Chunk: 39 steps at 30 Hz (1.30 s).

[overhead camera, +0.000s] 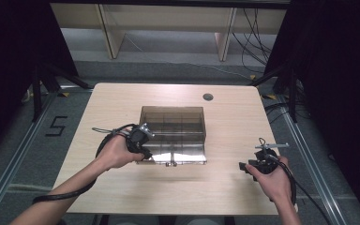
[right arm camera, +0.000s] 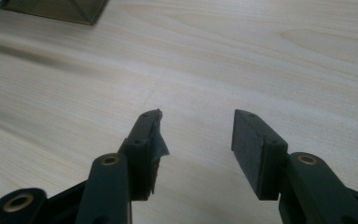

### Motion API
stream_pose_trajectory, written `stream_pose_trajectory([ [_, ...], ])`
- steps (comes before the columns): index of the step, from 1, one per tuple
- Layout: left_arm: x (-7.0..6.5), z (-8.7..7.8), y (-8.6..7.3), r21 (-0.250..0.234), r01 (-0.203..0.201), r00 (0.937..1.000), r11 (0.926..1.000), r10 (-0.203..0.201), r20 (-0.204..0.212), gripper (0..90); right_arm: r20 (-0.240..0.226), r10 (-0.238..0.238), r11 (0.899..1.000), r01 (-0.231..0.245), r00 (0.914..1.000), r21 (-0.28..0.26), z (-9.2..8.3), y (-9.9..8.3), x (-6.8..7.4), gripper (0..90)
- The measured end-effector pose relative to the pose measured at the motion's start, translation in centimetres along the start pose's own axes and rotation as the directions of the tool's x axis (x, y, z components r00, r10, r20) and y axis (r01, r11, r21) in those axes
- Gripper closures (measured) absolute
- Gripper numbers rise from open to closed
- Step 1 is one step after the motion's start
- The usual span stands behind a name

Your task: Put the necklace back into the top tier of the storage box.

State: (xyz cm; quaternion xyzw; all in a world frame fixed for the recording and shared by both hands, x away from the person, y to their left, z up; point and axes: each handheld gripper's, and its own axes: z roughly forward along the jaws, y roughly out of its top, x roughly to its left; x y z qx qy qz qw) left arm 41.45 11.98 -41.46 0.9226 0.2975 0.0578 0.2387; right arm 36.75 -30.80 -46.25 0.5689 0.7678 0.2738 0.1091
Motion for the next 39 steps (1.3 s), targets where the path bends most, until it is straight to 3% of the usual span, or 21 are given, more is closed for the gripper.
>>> stream_pose_trajectory([
  [7, 0.6, -1.3, -0.5, -0.095, 0.014, 0.9998, 0.9954, -0.015, -0.013, 70.5, 0.002, 0.001, 1.000, -0.001, 1.0000, 0.000, 0.0, 0.0, 0.0, 52.7],
  [11, 0.8, -2.4, -1.5, -0.156, 0.045, 0.9983, 0.9868, -0.050, -0.028, 66.8, 0.002, -0.005, 1.000, 0.005, 1.0000, 0.008, 0.0, 0.0, -0.1, 52.7],
  [17, 0.9, -3.9, -3.7, -0.248, 0.083, 0.9953, 0.9652, -0.093, -0.028, 59.5, 0.002, -0.007, 1.000, 0.007, 1.0000, 0.012, 0.0, 0.0, 0.0, 52.6],
  [22, 1.0, -4.9, -5.5, -0.267, 0.105, 0.9921, 0.9581, -0.119, -0.039, 55.6, 0.003, -0.008, 1.000, 0.008, 1.0000, 0.013, 0.0, 0.0, 0.0, 52.7],
  [24, 1.1, -5.2, -6.1, -0.259, 0.102, 0.9922, 0.9605, -0.117, -0.043, 54.4, 0.011, -0.007, 1.000, 0.007, 0.9999, -0.001, 0.1, 0.0, 0.0, 52.7],
  [25, 1.0, -5.2, -6.4, -0.266, 0.116, 0.9907, 0.9570, -0.131, -0.039, 54.3, 0.025, -0.010, 1.000, 0.009, 0.9997, 0.003, 0.0, 0.0, 0.1, 52.7],
  [26, 1.1, -5.3, -6.6, -0.257, 0.098, 0.9925, 0.9614, -0.113, -0.046, 54.2, 0.025, -0.009, 1.000, 0.009, 0.9996, 0.004, 0.0, 0.0, 0.1, 52.7],
  [32, 1.0, -5.4, -8.5, -0.193, 0.093, 0.9921, 0.9769, -0.107, -0.065, 51.4, 0.004, -0.005, 1.000, 0.005, 1.0000, -0.002, 0.0, 0.0, 0.0, 52.7],
  [39, 1.4, -4.3, -10.8, -0.146, 0.110, 0.9869, 0.9831, -0.126, -0.102, 49.3, 0.005, -0.006, 1.000, 0.006, 1.0000, -0.001, 0.0, 0.0, 0.0, 52.7],
])
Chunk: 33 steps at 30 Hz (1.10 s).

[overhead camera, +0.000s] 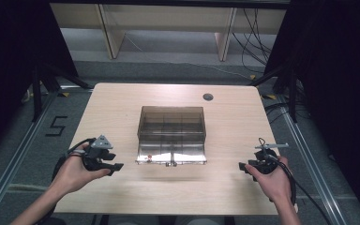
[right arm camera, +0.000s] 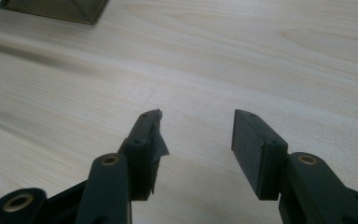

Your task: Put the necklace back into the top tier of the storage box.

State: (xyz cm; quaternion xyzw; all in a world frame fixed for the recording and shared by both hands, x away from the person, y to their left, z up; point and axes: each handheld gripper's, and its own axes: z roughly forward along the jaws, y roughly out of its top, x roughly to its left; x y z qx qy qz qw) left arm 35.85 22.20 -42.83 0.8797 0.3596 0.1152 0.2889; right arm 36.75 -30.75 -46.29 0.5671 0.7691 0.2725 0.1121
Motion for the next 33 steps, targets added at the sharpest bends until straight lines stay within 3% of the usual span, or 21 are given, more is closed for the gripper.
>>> stream_pose_trajectory([
  [1, 0.1, 0.3, -0.5, 0.012, 0.017, 0.9998, 0.9998, -0.017, -0.005, 48.9, 0.008, -0.002, 1.000, 0.002, 1.0000, 0.002, 0.0, 0.0, 0.0, 52.7],
  [7, 0.9, 1.2, -2.7, 0.056, 0.032, 0.9989, 0.9979, -0.030, -0.036, 46.3, 0.011, -0.001, 1.000, 0.001, 0.9999, 0.001, 0.0, 0.0, 0.0, 52.6],
  [9, 1.0, 1.5, -3.2, 0.062, 0.061, 0.9975, 0.9962, -0.059, -0.038, 45.7, 0.014, -0.001, 1.000, 0.001, 0.9999, 0.004, 0.0, 0.0, 0.1, 52.6],
  [10, 1.2, 1.6, -3.5, 0.070, 0.045, 0.9980, 0.9965, -0.042, -0.047, 45.4, 0.016, -0.002, 1.000, 0.002, 0.9999, 0.005, 0.0, 0.0, 0.1, 52.6],
  [11, 1.4, 1.8, -3.9, 0.076, 0.058, 0.9972, 0.9954, -0.054, -0.051, 45.0, 0.011, -0.003, 1.000, 0.003, 0.9999, 0.005, 0.0, 0.0, 0.0, 52.6],
  [14, 1.8, 2.2, -4.7, 0.066, 0.092, 0.9942, 0.9936, -0.088, -0.061, 43.6, 0.013, -0.003, 1.000, 0.003, 0.9999, 0.004, 0.0, 0.0, 0.0, 52.6],
  [18, 2.4, 2.6, -5.7, 0.033, 0.089, 0.9930, 0.9955, -0.087, -0.080, 42.2, 0.009, 0.000, 1.000, 0.000, 1.0000, 0.003, 0.0, 0.0, 0.0, 52.6],
  [20, 2.3, 2.9, -6.0, 0.022, 0.121, 0.9907, 0.9924, -0.120, -0.065, 42.0, -0.001, -0.004, 1.000, 0.004, 1.0000, -0.001, 0.1, 0.0, 0.0, 52.7],
  [27, 1.9, 3.2, -6.2, -0.006, 0.101, 0.9936, 0.9949, -0.101, -0.050, 40.6, 0.002, -0.015, 1.000, 0.015, 0.9999, 0.010, 0.1, 0.1, 0.0, 52.7],
  [31, 1.8, 3.3, -6.2, -0.014, 0.115, 0.9925, 0.9933, -0.115, -0.041, 39.7, -0.015, 0.005, 1.000, -0.005, 0.9999, -0.019, 0.2, -0.1, 0.0, 52.7],
  [33, 1.8, 3.5, -6.2, -0.019, 0.123, 0.9915, 0.9923, -0.123, -0.041, 39.3, 0.000, -0.007, 1.000, 0.007, 1.0000, 0.009, 0.0, 0.0, -0.1, 52.7],
])
